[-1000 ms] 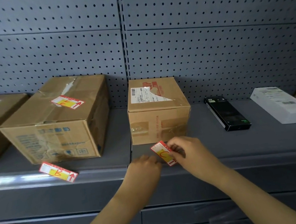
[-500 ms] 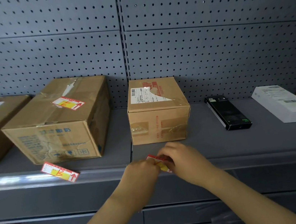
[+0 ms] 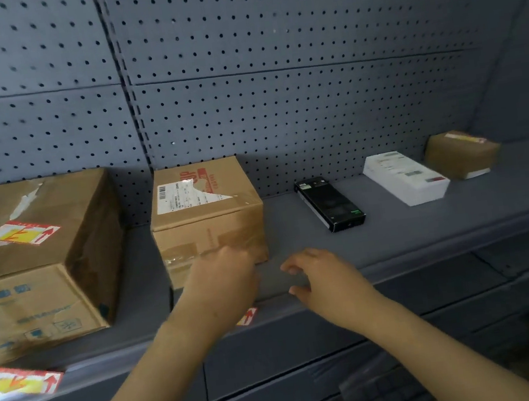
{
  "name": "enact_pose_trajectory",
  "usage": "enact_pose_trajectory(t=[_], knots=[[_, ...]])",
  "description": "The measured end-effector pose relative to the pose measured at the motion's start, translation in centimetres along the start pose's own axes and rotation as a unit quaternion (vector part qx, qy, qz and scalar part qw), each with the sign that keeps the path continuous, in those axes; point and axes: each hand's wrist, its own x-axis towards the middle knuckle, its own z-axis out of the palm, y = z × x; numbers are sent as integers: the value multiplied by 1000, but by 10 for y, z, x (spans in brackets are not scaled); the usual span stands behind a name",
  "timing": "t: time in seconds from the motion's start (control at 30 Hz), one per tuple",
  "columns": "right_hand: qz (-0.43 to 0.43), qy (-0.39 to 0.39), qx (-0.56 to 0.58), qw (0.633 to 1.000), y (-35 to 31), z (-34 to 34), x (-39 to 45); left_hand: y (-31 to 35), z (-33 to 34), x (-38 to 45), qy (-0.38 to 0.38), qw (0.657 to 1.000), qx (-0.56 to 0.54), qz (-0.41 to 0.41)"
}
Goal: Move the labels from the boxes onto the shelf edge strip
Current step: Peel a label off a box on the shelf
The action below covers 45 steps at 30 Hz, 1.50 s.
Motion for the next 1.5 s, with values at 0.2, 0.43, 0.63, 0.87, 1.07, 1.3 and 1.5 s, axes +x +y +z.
enact_pose_trajectory(t=[0.2,0.43,0.63,0.87,1.07,1.3,1.5], knots=[[101,53,-4,993,62,-42,-50,77,5,43,-6,994,-15,109],[180,102,-20,978,139,-94,-109,184,17,96,-5,978,-46,202],[211,125,-32,969,223,-143,-139,282,24,147,-6,971,-44,236],[219,127,-40,967,310,-189,-151,367,35,203,-7,971,-57,233],[200,126,-34,971,370,-209,-119,400,47,257,-25,974,-76,213],[194,117,-33,974,436,-237,-67,415,59,335,-23,978,-63,196],[164,111,-13,980,482,-254,-27,417,65,378,-24,990,-32,133]])
